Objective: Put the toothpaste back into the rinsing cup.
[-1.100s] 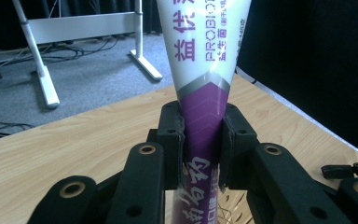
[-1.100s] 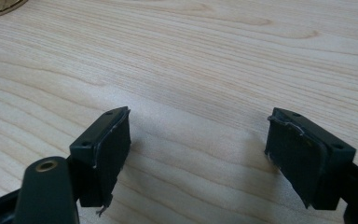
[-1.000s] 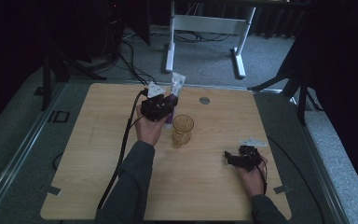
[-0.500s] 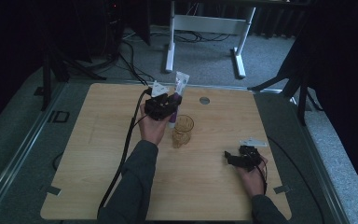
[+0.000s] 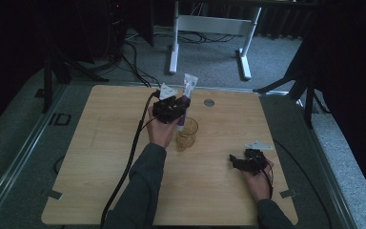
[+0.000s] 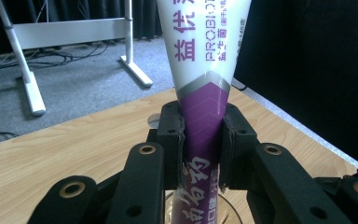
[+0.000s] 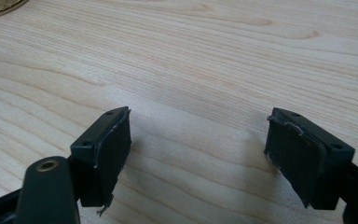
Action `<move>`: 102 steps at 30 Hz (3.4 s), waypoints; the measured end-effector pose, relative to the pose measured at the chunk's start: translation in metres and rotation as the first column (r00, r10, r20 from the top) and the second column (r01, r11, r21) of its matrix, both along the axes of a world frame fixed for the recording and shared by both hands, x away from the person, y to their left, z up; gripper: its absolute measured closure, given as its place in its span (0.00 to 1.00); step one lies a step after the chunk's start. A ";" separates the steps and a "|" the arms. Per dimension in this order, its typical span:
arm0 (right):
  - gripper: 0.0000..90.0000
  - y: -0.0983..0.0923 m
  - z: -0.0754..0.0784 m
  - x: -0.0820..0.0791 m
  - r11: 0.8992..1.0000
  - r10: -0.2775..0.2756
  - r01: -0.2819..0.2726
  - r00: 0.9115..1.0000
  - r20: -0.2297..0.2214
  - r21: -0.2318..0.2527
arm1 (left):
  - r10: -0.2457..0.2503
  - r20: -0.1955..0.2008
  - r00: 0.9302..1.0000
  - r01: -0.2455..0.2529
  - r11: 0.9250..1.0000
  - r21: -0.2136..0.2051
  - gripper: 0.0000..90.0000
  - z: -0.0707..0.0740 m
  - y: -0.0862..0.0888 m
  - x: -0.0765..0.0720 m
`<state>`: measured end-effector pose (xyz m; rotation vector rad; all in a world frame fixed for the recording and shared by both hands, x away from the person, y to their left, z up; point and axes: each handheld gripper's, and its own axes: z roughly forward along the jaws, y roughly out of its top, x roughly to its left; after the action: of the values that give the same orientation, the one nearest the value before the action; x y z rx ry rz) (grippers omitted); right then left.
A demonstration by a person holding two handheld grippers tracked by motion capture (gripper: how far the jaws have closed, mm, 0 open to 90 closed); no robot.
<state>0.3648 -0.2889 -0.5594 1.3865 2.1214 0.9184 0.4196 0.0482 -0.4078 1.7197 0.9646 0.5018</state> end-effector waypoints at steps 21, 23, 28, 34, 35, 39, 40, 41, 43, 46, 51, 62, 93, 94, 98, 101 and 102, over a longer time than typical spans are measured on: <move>0.25 0.000 0.000 -0.001 1.000 0.001 -0.001 1.000 0.000 0.001 | 0.000 -0.009 1.000 0.000 1.000 -0.002 0.81 -0.008 -0.011 0.006; 0.25 0.000 0.000 -0.001 1.000 0.000 0.000 1.000 0.000 0.001 | -0.001 -0.011 1.000 0.001 1.000 -0.003 0.81 -0.009 -0.013 0.006; 0.25 0.000 0.000 -0.001 1.000 0.000 0.000 1.000 -0.001 0.001 | -0.002 -0.009 1.000 0.002 1.000 0.001 0.81 -0.011 -0.014 0.008; 0.25 0.000 0.000 -0.001 1.000 -0.001 0.001 1.000 -0.001 0.002 | 0.001 -0.013 1.000 -0.001 1.000 0.006 0.81 -0.013 -0.014 0.010; 0.25 0.000 0.000 -0.001 1.000 -0.001 0.001 1.000 -0.001 0.002 | 0.001 -0.015 1.000 -0.001 1.000 0.004 0.81 -0.013 -0.014 0.010; 0.25 0.000 0.000 -0.001 1.000 0.000 0.000 1.000 -0.001 0.002 | -0.001 -0.019 1.000 0.001 1.000 0.012 0.81 -0.015 -0.015 0.010; 0.25 0.000 0.000 -0.001 1.000 0.000 0.000 1.000 -0.001 0.002 | -0.001 -0.019 1.000 0.001 1.000 0.016 0.81 -0.015 -0.015 0.011; 0.25 0.000 0.000 -0.001 1.000 0.000 0.000 1.000 -0.001 0.001 | -0.001 -0.021 1.000 0.002 1.000 0.015 0.81 -0.016 -0.016 0.011; 0.25 0.000 0.000 -0.001 1.000 0.000 0.000 1.000 -0.001 0.001 | -0.003 -0.024 1.000 0.003 1.000 0.019 0.81 -0.017 -0.017 0.011; 0.25 0.000 0.000 -0.001 1.000 0.001 -0.001 1.000 0.000 0.002 | -0.005 -0.031 0.999 0.006 1.000 0.025 0.81 -0.019 -0.018 0.012; 0.25 0.001 0.000 -0.001 1.000 0.001 -0.001 1.000 0.000 0.002 | -0.002 -0.040 0.999 0.003 1.000 0.031 0.81 -0.022 -0.019 0.013; 0.25 0.001 0.000 -0.001 1.000 0.001 -0.001 1.000 0.000 0.002 | -0.003 -0.041 0.999 0.006 0.996 0.084 0.81 -0.026 -0.025 0.011; 0.25 0.001 0.000 -0.001 1.000 0.002 -0.002 1.000 0.000 0.001 | 0.000 -0.143 0.990 0.022 0.988 0.156 0.80 -0.065 -0.028 0.008; 0.25 0.001 0.000 -0.001 1.000 0.001 -0.001 1.000 0.000 0.001 | 0.003 -0.148 0.989 0.020 0.988 0.155 0.80 -0.067 -0.028 0.008; 0.25 0.000 0.000 -0.001 1.000 0.002 -0.002 1.000 0.000 0.001 | 0.004 -0.158 0.987 0.023 0.986 0.168 0.79 -0.069 -0.030 0.007; 0.25 0.001 0.000 -0.001 1.000 0.001 -0.001 1.000 0.000 0.001 | 0.008 -0.166 0.986 0.019 0.986 0.163 0.78 -0.071 -0.030 0.007; 0.25 0.001 0.000 -0.001 1.000 0.002 -0.002 1.000 0.000 0.001 | 0.008 -0.168 0.986 0.019 0.987 0.157 0.78 -0.071 -0.029 0.007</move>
<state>0.3640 -0.2884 -0.5595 1.3855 2.1226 0.9205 0.4268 0.0191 -0.4784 1.9312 1.0633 0.4445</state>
